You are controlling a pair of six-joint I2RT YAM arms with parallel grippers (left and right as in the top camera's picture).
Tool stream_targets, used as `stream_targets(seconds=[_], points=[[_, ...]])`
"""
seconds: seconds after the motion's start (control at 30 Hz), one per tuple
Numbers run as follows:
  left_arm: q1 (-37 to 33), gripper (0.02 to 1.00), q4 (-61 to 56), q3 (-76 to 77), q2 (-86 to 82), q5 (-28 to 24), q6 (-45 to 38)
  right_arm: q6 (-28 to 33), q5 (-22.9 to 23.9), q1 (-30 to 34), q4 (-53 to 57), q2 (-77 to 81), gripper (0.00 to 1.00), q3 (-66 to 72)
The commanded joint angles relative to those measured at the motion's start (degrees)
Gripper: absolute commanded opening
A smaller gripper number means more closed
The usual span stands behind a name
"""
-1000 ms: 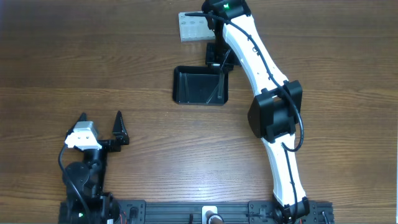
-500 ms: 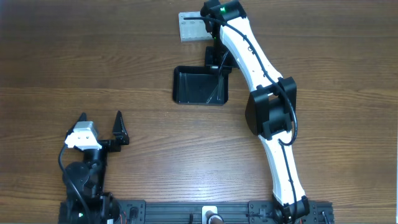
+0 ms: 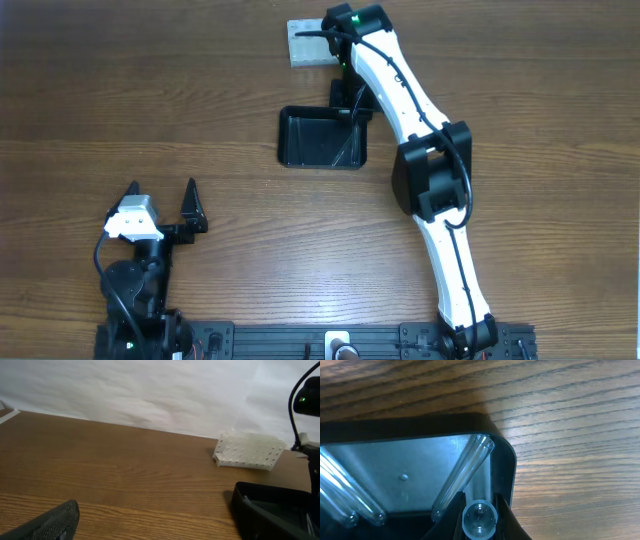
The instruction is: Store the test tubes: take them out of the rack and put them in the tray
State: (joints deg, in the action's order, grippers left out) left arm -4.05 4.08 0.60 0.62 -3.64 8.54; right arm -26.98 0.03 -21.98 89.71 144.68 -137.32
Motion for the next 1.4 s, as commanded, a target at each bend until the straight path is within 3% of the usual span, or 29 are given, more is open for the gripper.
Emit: stream_targets(seconds=[0.03,0.33,0.53,0.73,0.83,0.97,1.4], points=[[-0.31,0.998,0.22,-0.28,-0.46,0.46,-0.85,0.02,1.33,0.35,-0.13,1.46,0.012,0.2],[-0.31,0.998,0.22,-0.28,-0.46,0.46,-0.83,0.02,1.33,0.17,-0.44,2.64,0.012,0.2],[-0.31,0.998,0.22,-0.28,-0.46,0.46,-0.83,0.02,1.33,0.15,-1.25,2.64,0.064,0.2],[-0.31,0.998,0.22,-0.28,-0.46,0.46,-0.83,0.02,1.31,0.15,-1.44,2.64,0.281,0.2],[-0.31,0.998,0.22,-0.28,-0.46,0.46,-0.83,0.04,1.31,0.15,-1.4,2.64,0.334,0.2],[-0.31,0.998,0.22,-0.28,-0.46,0.46,-0.85,0.02,1.29,0.15,-1.18,2.64,0.498,0.2],[-0.31,0.998,0.22,-0.28,-0.46,0.46,-0.83,0.07,1.31,-0.17,-0.59,2.64,0.522,0.17]])
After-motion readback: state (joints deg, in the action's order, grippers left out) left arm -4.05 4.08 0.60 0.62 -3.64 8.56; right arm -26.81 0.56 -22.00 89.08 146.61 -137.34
